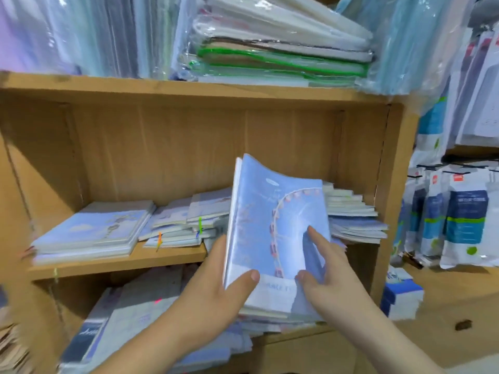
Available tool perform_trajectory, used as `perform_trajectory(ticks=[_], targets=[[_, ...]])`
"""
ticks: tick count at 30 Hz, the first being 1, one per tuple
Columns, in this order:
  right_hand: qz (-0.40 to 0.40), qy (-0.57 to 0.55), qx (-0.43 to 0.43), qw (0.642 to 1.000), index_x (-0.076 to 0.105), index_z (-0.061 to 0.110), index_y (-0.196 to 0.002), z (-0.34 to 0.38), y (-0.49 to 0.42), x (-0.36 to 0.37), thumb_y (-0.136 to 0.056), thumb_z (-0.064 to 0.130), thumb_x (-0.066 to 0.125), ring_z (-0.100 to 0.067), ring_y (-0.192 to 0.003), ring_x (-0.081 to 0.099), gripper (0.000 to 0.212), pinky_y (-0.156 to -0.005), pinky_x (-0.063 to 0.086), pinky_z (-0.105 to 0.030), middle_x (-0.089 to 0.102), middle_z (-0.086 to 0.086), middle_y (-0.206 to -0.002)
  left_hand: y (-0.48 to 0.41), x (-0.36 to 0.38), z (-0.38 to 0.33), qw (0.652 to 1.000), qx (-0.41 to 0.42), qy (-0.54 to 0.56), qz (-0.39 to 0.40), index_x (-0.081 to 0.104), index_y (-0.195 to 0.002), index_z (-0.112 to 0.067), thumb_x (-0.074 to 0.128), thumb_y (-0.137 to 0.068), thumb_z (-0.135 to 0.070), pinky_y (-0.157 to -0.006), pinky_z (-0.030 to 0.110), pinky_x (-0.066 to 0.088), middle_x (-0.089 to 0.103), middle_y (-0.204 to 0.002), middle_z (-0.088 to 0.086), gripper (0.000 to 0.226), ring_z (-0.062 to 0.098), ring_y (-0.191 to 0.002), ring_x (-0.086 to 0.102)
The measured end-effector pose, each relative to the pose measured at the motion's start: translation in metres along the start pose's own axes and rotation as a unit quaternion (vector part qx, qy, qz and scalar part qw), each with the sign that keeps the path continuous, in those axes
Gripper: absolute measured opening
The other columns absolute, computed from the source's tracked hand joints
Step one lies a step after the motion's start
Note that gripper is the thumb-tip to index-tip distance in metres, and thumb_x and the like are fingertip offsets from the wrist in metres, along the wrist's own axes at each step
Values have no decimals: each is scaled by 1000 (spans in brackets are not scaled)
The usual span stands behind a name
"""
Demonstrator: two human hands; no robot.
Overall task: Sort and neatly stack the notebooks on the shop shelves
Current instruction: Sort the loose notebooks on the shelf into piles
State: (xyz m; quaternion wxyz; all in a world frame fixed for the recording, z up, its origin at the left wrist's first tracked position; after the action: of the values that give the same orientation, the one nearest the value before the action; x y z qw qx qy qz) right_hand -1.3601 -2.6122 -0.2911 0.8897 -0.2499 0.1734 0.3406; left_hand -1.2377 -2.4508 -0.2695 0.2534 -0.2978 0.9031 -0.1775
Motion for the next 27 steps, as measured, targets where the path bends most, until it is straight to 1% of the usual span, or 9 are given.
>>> perform_trajectory(ticks=[3,5,7,10,13,19,21,25,27], targets=[[46,-28,-64,997,21,59,-146,37,-5,55,-103,11,53,5,-153,5,72,-107,25,-5,14,24,-166,22,-74,28,995,-41,-19,-93,54,-139,-36,65,-99,-13,-109,35,45,64,-134,-23,47,0,-128,57],[63,-42,-105,992,25,59,-144,65,-13,90,-100,9,57,19,-136,31,74,-98,33,-1,30,26,-156,38,-124,42,984,-59,-7,-167,63,-132,-29,65,-98,-6,-104,34,49,70,-127,-16,41,4,-122,63],[77,-44,-130,988,27,52,-151,90,-27,126,-96,8,63,10,-117,48,79,-86,38,-5,41,21,-149,55,-170,54,974,-83,-8,-213,66,-126,-25,65,-97,-4,-96,27,52,74,-119,-14,36,4,-114,67],[121,-37,-144,981,28,39,-157,120,-56,186,-93,7,68,-10,-127,50,82,-94,36,-22,42,13,-155,67,-229,70,960,-95,-47,-258,67,-124,-23,66,-97,-8,-90,21,53,75,-115,-14,31,3,-109,69],[169,-34,-110,979,36,28,-158,137,-94,241,-93,10,69,-14,-118,51,75,-93,37,-21,49,3,-152,63,-278,88,944,-114,-89,-298,67,-122,-26,63,-99,-11,-78,11,52,74,-109,-22,28,-4,-102,68],[186,-85,-74,976,44,21,-154,161,-168,298,-96,10,68,-6,-129,43,63,-97,38,-23,46,8,-152,11,-348,111,920,-169,-171,-311,65,-118,-17,60,-102,-19,-60,10,46,69,-100,-13,17,7,-93,68],[179,-86,-83,977,42,19,-155,168,-186,308,-97,16,69,-11,-129,47,64,-99,40,-26,49,5,-145,-8,-366,108,904,-180,-256,-290,63,-117,-16,60,-102,-27,-65,21,47,67,-102,-5,20,17,-95,65],[264,-15,-84,961,42,14,-154,156,-201,338,-95,35,71,16,-88,64,69,-68,48,-8,65,15,-107,-18,-364,103,737,-175,-621,-202,57,-122,-24,52,-101,-42,-77,40,54,53,-121,-2,28,21,-102,54],[304,34,-89,948,46,14,-151,146,-203,349,-83,55,77,16,-86,65,85,-65,51,-10,65,20,-112,-19,-341,121,769,-144,-609,-129,54,-139,-29,49,-101,-49,-100,40,50,53,-138,-5,44,22,-125,50]])
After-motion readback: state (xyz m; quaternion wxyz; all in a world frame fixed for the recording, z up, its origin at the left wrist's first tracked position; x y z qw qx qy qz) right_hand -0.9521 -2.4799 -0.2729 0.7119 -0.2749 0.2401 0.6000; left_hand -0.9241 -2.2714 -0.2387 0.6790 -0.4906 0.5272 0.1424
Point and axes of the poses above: each hand's wrist, its own y-axis away from the middle knuckle, its own x-axis out of the palm, z = x × y, the point moved 10 cm from there along -y, towards the middle knuckle
